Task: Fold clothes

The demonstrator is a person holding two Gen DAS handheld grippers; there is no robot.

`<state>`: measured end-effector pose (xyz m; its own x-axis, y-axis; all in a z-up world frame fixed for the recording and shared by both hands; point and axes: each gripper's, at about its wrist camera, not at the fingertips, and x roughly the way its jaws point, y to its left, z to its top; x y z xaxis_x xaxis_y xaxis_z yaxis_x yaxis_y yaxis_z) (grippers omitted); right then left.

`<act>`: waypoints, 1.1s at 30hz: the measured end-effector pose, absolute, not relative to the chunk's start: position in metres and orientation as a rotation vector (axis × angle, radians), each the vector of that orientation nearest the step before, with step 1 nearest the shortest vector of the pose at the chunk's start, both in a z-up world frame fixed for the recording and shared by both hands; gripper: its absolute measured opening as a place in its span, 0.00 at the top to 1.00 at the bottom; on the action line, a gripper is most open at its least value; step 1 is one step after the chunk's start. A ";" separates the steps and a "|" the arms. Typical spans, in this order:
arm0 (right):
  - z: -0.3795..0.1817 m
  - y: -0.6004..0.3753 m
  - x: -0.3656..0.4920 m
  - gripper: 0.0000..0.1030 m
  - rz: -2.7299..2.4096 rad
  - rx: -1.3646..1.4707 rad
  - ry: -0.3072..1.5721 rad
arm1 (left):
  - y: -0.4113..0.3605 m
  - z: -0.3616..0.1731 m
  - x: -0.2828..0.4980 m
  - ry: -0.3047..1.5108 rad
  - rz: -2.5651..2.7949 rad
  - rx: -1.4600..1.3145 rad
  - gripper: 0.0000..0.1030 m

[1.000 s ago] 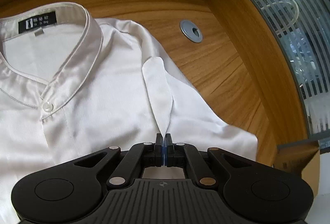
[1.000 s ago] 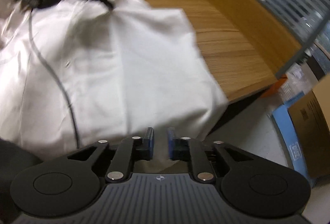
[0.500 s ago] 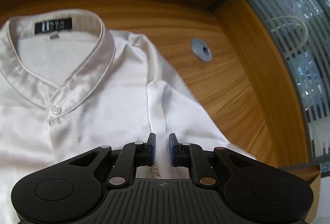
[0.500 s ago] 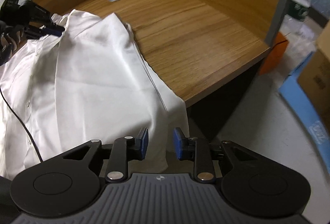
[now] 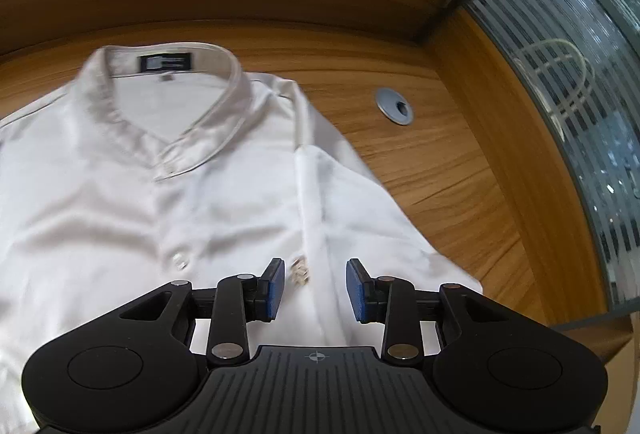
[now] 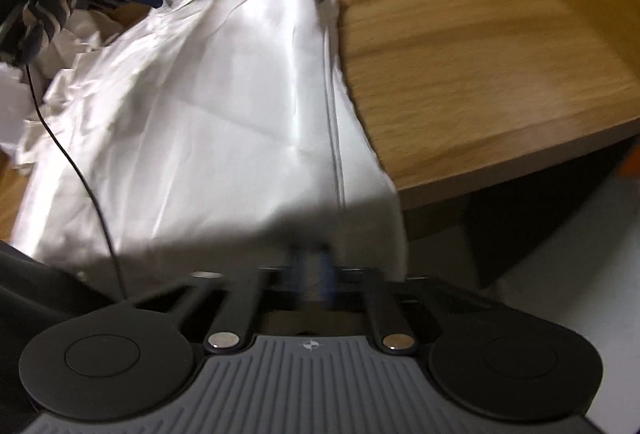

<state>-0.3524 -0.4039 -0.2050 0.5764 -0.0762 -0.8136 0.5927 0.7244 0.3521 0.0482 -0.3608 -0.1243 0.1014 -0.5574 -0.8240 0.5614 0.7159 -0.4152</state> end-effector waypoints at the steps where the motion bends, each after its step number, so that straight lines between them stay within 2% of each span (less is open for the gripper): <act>1: -0.203 -0.405 -0.352 1.00 -0.429 0.650 0.881 | -0.355 -0.122 0.046 1.208 -0.811 -0.002 0.64; 7: -0.186 -0.415 -0.352 0.99 -0.451 0.601 0.935 | -0.316 -0.108 0.039 1.136 -0.723 -0.018 0.63; 10: -0.172 -0.414 -0.348 0.92 -0.451 0.589 0.960 | -0.289 -0.101 0.035 1.105 -0.678 -0.032 0.63; 11: -0.166 -0.413 -0.348 0.89 -0.454 0.581 0.959 | -0.279 -0.099 0.033 1.100 -0.662 -0.043 0.62; 13: -0.151 -0.408 -0.346 0.64 -0.455 0.556 0.948 | -0.257 -0.096 0.029 1.090 -0.634 -0.065 0.58; 16: -0.128 -0.400 -0.339 0.49 -0.455 0.522 0.928 | -0.227 -0.095 0.022 1.069 -0.615 -0.072 0.56; 18: -0.113 -0.391 -0.330 0.44 -0.455 0.514 0.913 | -0.206 -0.096 0.018 1.053 -0.607 -0.064 0.54; 29: -0.064 -0.320 -0.234 0.37 -0.527 0.545 0.879 | -0.072 -0.110 0.022 1.033 -0.658 0.072 0.51; 33: -0.055 -0.283 -0.199 0.36 -0.575 0.550 0.869 | -0.022 -0.121 0.039 0.971 -0.613 0.152 0.50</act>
<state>-0.1989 -0.2827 -0.0546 0.5172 -0.2387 -0.8219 0.6636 0.7183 0.2090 0.0388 -0.0216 -0.1206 0.4110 -0.4190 -0.8096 0.5508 0.8218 -0.1456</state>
